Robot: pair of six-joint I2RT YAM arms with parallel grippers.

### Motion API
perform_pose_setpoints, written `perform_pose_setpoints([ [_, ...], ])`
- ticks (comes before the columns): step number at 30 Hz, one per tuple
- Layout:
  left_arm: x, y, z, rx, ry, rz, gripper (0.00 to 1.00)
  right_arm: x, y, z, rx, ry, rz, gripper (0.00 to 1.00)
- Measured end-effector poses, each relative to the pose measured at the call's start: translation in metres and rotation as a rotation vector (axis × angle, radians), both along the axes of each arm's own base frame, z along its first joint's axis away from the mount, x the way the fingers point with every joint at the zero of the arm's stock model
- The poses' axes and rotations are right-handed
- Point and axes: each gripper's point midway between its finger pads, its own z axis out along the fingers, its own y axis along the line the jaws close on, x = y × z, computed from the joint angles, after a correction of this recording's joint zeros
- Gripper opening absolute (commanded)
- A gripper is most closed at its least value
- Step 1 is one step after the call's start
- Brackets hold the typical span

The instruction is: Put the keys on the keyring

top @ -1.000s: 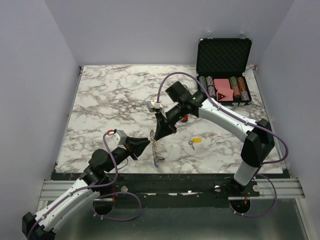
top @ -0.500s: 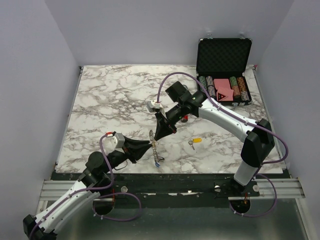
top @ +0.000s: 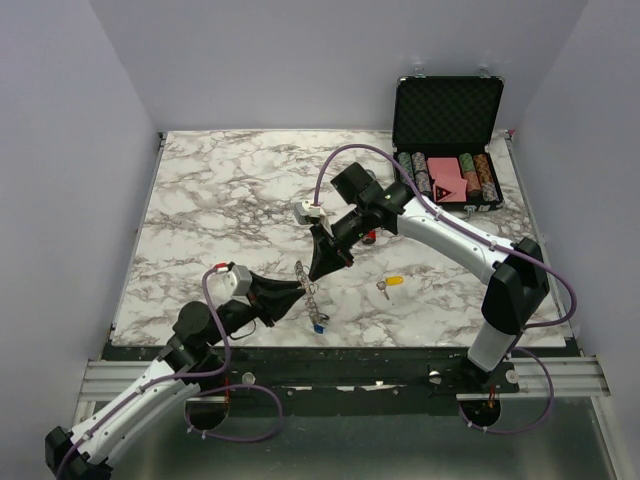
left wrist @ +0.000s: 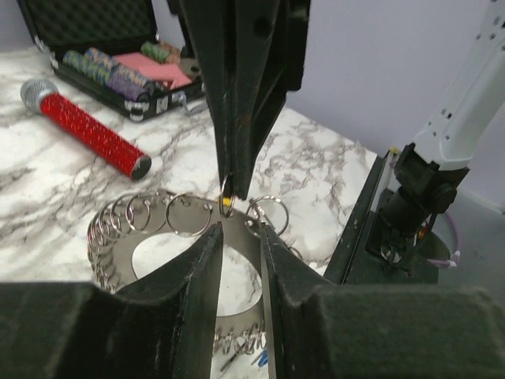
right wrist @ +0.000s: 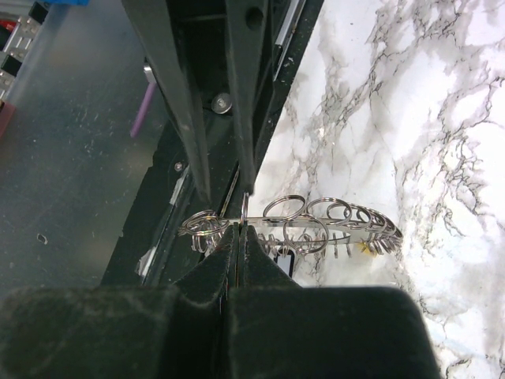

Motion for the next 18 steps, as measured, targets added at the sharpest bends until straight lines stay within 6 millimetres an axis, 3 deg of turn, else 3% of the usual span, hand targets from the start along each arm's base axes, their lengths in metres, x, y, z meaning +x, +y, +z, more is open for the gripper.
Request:
perform_pose_setpoints([
  [7,-0.005,0.009,0.033,-0.092,-0.121,0.016,0.32,0.0,0.0,0.0,0.003,-0.006,0.003,0.0],
  [18,0.008,-0.001,0.018,-0.016,-0.112,0.025,0.27,0.001,-0.003,-0.002,-0.009,-0.001,0.0,0.0],
])
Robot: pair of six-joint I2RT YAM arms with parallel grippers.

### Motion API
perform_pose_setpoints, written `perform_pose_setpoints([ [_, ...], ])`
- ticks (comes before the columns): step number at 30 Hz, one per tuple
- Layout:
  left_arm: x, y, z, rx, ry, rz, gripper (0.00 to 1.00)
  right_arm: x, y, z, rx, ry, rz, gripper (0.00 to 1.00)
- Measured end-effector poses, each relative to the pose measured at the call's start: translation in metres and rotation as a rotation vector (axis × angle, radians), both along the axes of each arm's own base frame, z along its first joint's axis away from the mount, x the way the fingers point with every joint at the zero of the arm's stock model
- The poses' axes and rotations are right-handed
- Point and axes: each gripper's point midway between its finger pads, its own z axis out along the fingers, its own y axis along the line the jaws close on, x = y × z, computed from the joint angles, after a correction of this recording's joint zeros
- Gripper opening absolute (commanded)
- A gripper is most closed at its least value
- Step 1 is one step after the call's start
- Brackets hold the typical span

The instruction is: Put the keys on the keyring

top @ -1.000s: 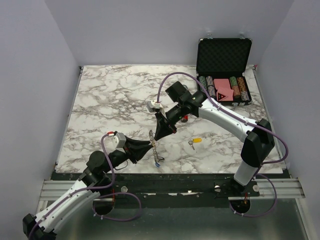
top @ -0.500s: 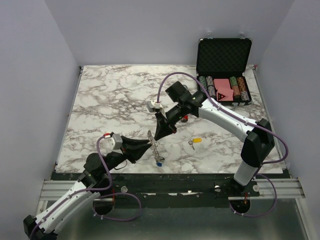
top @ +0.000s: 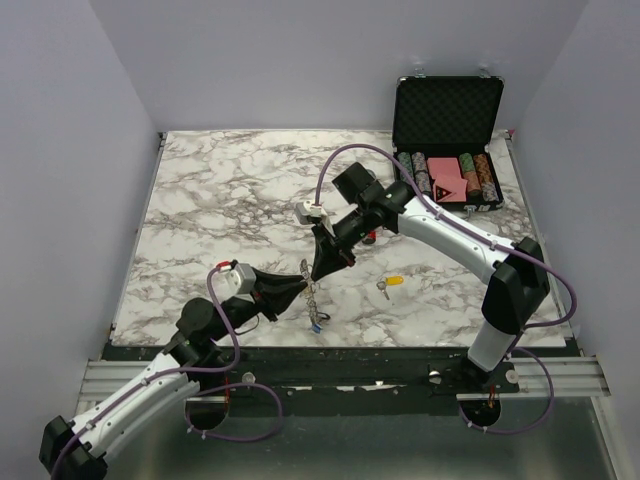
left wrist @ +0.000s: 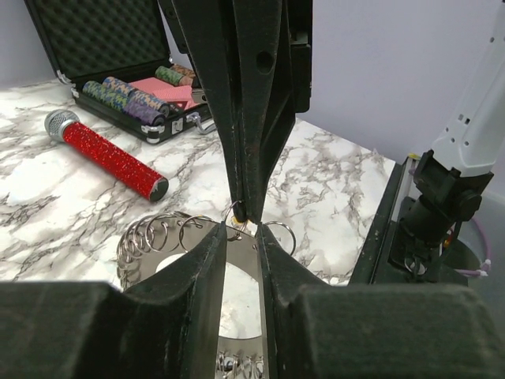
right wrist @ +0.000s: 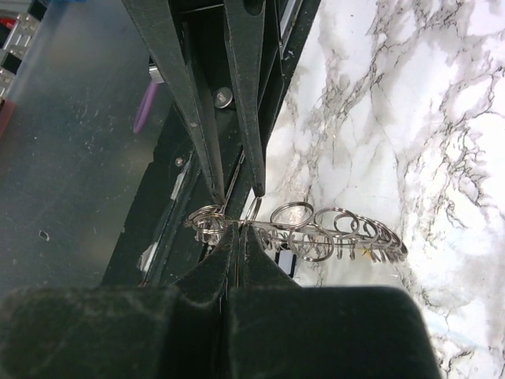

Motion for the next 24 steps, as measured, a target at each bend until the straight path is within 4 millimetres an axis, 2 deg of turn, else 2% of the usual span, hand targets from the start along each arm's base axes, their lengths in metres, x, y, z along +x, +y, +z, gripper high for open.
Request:
perform_pose_setpoints([
  [7,0.002,0.0,0.001,0.009,-0.024,0.007,0.28,0.001,-0.001,0.0,-0.001,0.0,-0.002,0.0],
  [13,0.001,0.003,0.011,-0.012,-0.062,0.02,0.29,0.0,0.0,0.0,0.003,-0.005,0.003,0.0],
  [24,0.005,0.001,0.001,0.02,-0.043,0.023,0.29,-0.001,-0.002,-0.001,0.002,-0.008,0.01,0.0],
])
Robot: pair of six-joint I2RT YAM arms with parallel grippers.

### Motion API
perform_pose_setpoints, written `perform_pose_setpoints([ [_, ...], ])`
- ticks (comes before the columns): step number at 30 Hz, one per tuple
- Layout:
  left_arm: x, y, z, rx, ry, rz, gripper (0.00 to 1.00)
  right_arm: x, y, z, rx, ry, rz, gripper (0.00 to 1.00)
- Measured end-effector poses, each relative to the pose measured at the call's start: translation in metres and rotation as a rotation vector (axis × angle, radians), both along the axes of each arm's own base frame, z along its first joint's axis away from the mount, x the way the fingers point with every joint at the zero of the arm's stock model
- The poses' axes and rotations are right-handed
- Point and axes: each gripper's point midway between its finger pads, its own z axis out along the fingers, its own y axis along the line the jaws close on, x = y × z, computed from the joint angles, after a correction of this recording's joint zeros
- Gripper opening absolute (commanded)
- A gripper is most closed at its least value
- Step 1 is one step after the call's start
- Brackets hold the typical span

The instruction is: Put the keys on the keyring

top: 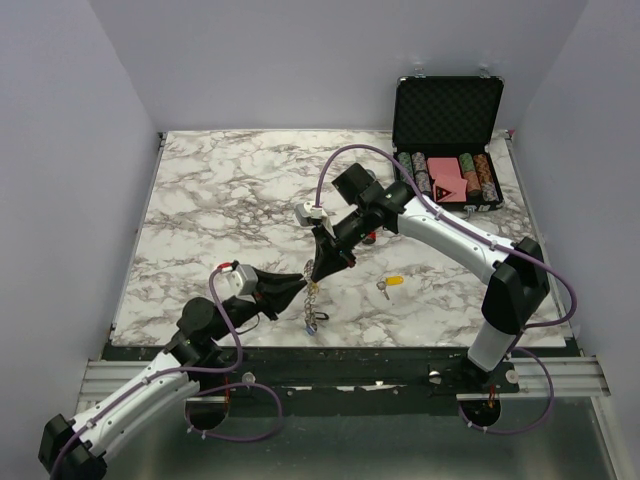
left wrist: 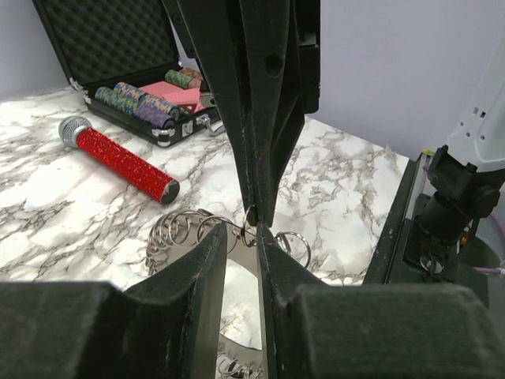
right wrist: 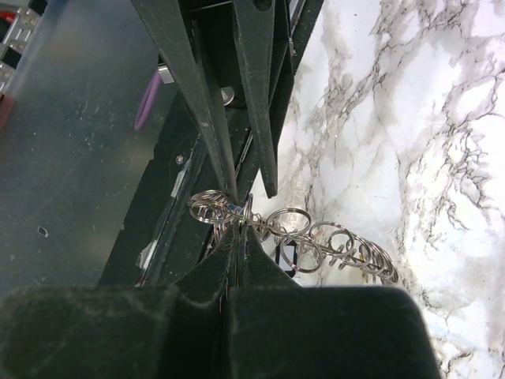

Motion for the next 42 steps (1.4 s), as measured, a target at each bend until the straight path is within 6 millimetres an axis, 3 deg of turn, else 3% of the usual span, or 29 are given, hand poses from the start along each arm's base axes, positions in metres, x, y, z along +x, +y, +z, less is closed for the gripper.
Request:
perform_pose_setpoints([
  [25,0.0,-0.01,-0.008,0.045,0.015,-0.043,0.26,-0.002,-0.001,0.0,0.004,0.002,0.012,0.0],
  [30,0.0,-0.011,-0.007,0.046,0.015,-0.048,0.15,-0.003,-0.002,0.0,0.002,0.004,0.013,0.0],
  [33,-0.002,-0.012,-0.006,0.045,0.011,-0.056,0.0,-0.003,-0.002,0.0,0.003,0.004,0.013,0.0],
  [36,-0.003,-0.013,-0.006,0.048,0.009,-0.066,0.0,-0.003,-0.002,0.0,0.003,0.003,0.017,0.0],
  [39,-0.003,-0.014,-0.006,0.051,0.012,-0.073,0.13,-0.004,-0.003,-0.001,-0.001,0.006,0.018,0.0],
  [42,-0.003,-0.014,-0.007,0.053,0.016,-0.074,0.14,-0.004,-0.003,-0.001,-0.001,0.006,0.018,0.0],
])
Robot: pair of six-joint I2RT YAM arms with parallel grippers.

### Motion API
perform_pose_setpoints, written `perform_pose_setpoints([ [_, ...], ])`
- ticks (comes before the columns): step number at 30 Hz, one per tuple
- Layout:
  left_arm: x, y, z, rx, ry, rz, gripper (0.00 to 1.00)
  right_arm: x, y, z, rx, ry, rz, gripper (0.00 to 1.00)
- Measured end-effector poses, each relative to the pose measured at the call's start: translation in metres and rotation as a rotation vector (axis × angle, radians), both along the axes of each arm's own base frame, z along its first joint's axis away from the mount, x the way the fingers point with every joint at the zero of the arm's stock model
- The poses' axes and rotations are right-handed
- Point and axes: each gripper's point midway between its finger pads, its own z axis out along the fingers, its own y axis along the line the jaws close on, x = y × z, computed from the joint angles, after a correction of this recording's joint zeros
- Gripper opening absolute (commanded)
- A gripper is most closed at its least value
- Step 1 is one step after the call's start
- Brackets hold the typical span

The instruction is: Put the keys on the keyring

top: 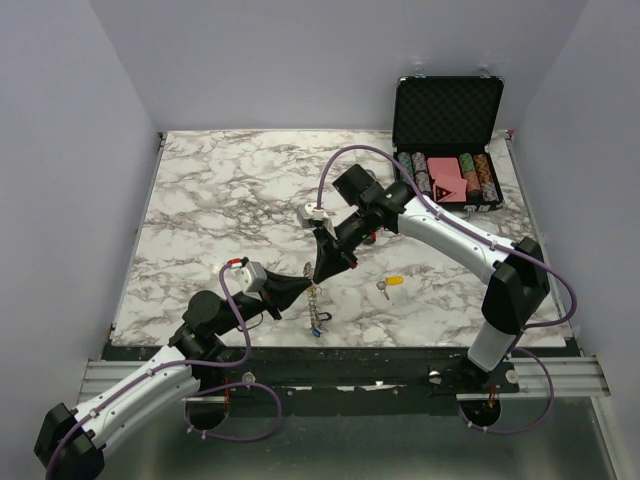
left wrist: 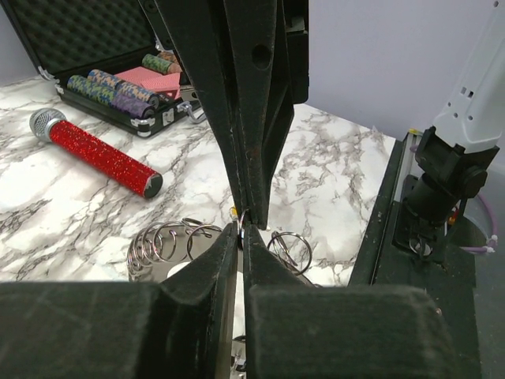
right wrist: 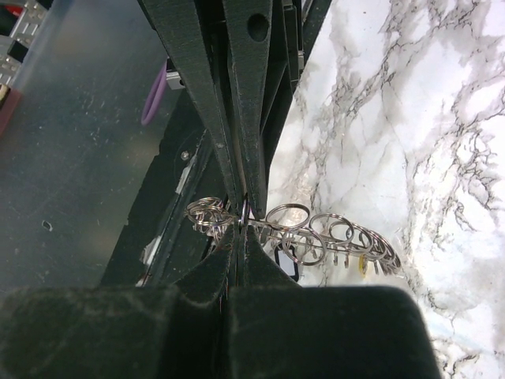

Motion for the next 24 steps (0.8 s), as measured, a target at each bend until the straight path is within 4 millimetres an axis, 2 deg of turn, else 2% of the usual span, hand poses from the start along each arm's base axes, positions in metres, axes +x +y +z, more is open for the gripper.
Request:
perform_pose_setpoints([
  [15,-0.0008,-0.0007,0.0009,-0.001,0.0,-0.006,0.15,-0.0012,0.0,0.0009,0.004,0.006,0.004,0.0],
  [17,-0.0007,-0.0012,0.0007,0.002,0.002,-0.008,0.13,-0.0013,-0.0001,0.0009,0.004,0.006,0.004,0.0],
  [20,-0.0012,-0.0016,0.0002,0.003,0.004,-0.012,0.0,-0.0017,-0.0004,0.0008,0.002,0.008,0.004,0.0],
  [24,-0.0022,-0.0021,0.0004,0.0,0.009,-0.018,0.0,-0.0016,-0.0005,0.0006,0.003,0.006,0.006,0.0],
])
